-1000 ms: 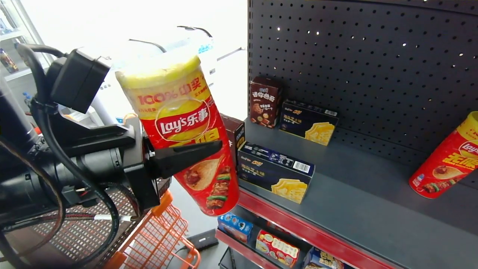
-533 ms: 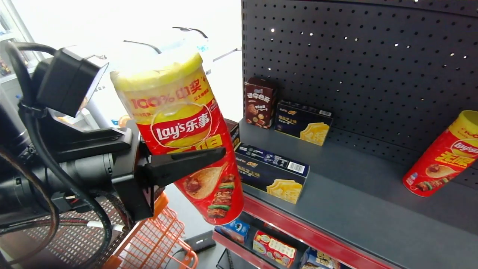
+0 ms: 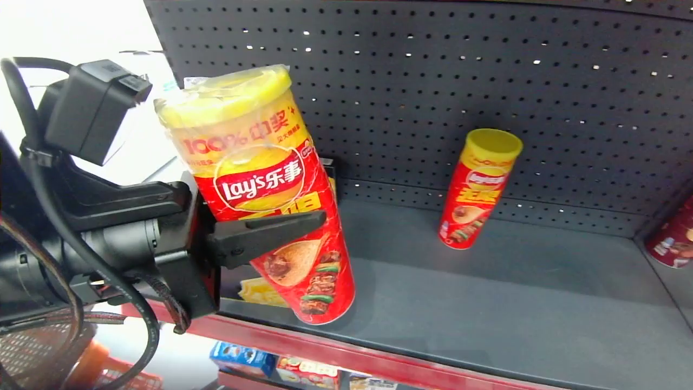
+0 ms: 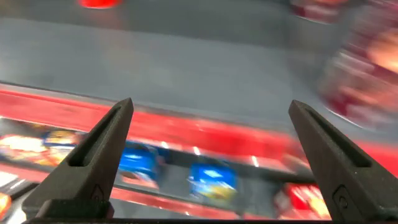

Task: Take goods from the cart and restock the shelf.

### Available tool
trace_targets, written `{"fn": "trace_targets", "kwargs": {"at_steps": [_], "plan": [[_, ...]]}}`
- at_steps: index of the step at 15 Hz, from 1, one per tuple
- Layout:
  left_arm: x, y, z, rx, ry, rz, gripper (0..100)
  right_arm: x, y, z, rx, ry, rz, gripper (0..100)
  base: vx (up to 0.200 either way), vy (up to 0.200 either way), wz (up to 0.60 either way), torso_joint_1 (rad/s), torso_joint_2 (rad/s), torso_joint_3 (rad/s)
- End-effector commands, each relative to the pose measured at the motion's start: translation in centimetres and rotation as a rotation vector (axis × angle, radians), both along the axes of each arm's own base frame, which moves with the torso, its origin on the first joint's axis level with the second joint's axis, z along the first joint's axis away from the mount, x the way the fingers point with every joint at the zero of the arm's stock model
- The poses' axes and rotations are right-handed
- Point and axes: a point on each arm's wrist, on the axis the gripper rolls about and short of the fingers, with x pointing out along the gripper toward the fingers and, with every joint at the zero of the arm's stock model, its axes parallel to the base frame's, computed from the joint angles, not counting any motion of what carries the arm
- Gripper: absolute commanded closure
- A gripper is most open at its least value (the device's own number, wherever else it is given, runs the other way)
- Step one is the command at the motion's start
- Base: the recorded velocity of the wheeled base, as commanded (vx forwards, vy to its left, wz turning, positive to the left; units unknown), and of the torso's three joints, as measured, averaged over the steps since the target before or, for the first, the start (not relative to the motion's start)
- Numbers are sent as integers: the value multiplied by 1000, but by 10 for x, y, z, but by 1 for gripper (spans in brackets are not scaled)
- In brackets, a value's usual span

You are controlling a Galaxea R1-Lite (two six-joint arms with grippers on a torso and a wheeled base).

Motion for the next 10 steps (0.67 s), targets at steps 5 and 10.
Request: {"fn": "trace_targets", "kwargs": {"at_steps": [5, 10], "plan": [[0, 0, -4, 8, 10, 2, 100, 0, 0, 0, 0, 0, 0, 0, 0, 0, -240, 1, 1, 4], [0, 0, -4, 9, 7, -1, 100, 0, 0, 0, 0, 0, 0, 0, 0, 0, 0, 0, 0, 0]]}}
